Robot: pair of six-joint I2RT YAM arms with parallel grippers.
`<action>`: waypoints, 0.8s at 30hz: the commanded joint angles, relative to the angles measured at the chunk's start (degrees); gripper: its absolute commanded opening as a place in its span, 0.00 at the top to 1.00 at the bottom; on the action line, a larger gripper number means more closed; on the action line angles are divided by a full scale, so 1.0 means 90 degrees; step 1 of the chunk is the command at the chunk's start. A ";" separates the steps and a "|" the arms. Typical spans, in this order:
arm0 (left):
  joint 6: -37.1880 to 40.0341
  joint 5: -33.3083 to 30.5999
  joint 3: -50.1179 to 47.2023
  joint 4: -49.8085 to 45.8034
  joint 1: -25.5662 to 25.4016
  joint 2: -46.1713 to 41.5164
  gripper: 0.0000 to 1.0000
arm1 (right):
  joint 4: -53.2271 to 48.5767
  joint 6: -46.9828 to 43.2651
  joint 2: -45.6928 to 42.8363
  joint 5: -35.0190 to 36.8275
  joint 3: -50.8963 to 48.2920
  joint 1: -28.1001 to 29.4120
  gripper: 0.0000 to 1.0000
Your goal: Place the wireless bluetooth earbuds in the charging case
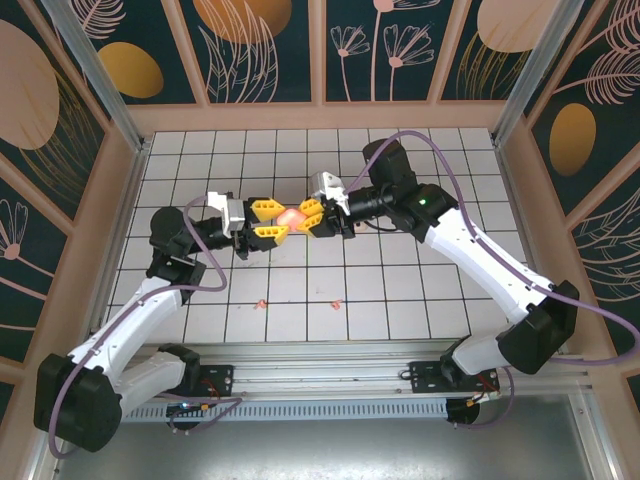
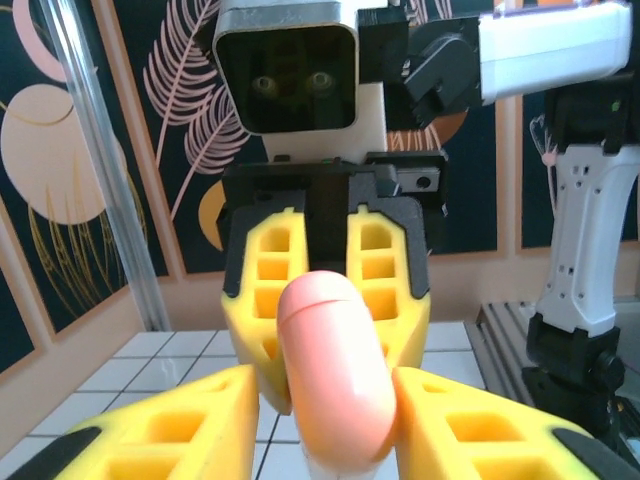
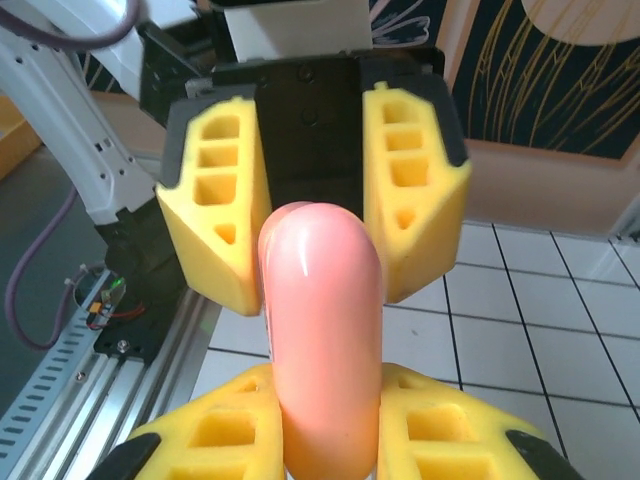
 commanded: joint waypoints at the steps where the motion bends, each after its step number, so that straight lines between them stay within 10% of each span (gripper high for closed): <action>1: 0.1642 -0.0156 0.0412 -0.1910 -0.0019 -0.0194 0.57 | -0.0500 -0.0255 -0.0379 0.0794 -0.0045 0.0002 0.83; 12: 0.3532 -0.0334 0.0935 -0.4255 -0.0034 0.0165 0.49 | -0.0879 -0.1113 -0.0663 0.3130 -0.0474 0.0500 0.82; 24: 0.3932 -0.0163 0.1348 -0.4999 -0.0081 0.0643 0.50 | -0.1170 -0.1405 -0.0162 0.3501 -0.0063 0.1008 0.82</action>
